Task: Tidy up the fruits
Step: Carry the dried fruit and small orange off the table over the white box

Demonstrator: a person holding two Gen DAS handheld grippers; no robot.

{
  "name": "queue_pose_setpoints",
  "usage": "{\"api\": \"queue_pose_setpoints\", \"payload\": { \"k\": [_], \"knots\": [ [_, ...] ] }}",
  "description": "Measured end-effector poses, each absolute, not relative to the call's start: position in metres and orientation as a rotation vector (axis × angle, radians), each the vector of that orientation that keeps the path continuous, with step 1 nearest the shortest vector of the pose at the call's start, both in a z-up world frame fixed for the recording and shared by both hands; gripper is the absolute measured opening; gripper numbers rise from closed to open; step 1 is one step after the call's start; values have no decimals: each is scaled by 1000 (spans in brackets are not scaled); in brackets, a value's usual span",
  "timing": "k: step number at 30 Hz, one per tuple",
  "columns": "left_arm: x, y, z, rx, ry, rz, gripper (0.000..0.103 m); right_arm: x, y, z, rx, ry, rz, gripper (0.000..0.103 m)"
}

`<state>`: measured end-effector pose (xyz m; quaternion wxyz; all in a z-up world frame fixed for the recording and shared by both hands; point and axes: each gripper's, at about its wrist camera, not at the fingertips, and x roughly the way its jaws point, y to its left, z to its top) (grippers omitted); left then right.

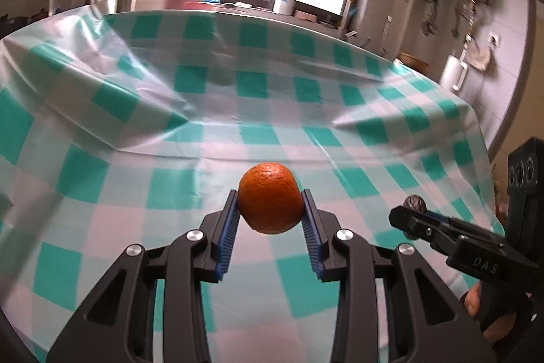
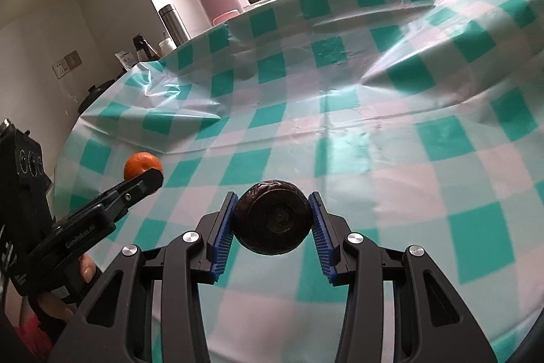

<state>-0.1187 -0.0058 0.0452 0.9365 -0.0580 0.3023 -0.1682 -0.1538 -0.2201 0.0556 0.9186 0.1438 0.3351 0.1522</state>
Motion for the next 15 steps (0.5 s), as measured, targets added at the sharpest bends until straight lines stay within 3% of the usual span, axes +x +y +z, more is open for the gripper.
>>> {"api": "queue_pose_setpoints", "payload": {
  "k": [15],
  "knots": [
    [-165, -95, 39, 84, 636, -499, 36, -229, -301, 45, 348, 632, 211, 43]
  ]
}}
